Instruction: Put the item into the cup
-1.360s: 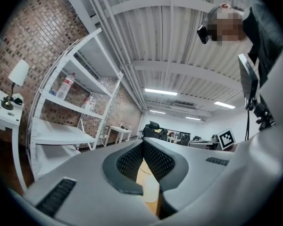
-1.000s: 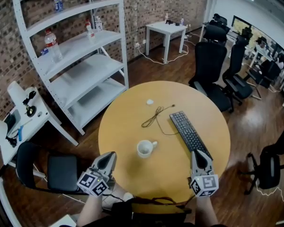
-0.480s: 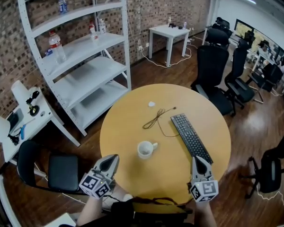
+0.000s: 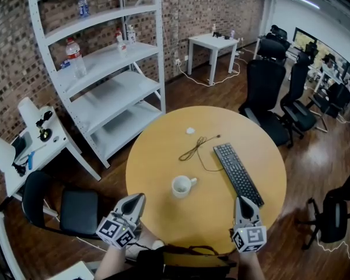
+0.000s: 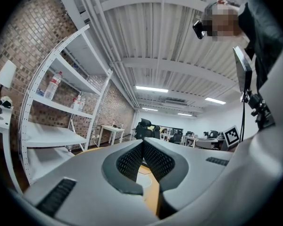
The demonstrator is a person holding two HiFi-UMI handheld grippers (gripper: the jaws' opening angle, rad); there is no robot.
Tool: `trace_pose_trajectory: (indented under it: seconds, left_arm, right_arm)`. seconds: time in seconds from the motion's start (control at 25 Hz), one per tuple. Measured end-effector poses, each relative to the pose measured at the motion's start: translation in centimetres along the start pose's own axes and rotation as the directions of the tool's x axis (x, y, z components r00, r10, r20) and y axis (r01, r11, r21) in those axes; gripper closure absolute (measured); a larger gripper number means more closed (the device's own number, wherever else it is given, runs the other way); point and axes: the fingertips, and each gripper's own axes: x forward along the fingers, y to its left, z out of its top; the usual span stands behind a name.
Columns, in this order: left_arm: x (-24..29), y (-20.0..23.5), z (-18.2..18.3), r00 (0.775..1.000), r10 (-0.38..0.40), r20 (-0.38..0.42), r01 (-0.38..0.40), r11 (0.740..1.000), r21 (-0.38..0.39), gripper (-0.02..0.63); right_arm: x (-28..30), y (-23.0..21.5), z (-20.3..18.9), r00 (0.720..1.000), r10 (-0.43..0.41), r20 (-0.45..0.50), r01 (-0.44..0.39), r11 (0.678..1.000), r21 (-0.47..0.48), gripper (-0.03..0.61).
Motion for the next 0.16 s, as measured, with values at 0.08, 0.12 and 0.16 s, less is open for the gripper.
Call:
trace_pose_trajectory:
  seconds: [0.08, 0.12, 0.16]
  left_arm:
    - [-0.10, 0.01, 0.25, 1.000, 0.006, 0.001, -0.006, 1.000, 0.010, 0.611]
    - [-0.14, 0.04, 0.33, 1.000, 0.009, 0.001, -0.009, 1.000, 0.013, 0.611]
    - [-0.17, 0.08, 0.42, 1.000, 0.012, 0.000, -0.012, 1.000, 0.016, 0.611]
  right_arm:
    - [-0.08, -0.07, -0.39, 1.000, -0.010, -0.007, 0.010, 1.000, -0.001, 0.569]
    - [-0.08, -0.08, -0.52, 1.000, -0.013, -0.008, 0.013, 1.000, 0.000, 0.569]
    - [-0.07, -0.08, -0.63, 1.000, -0.017, -0.010, 0.017, 1.000, 0.001, 0.569]
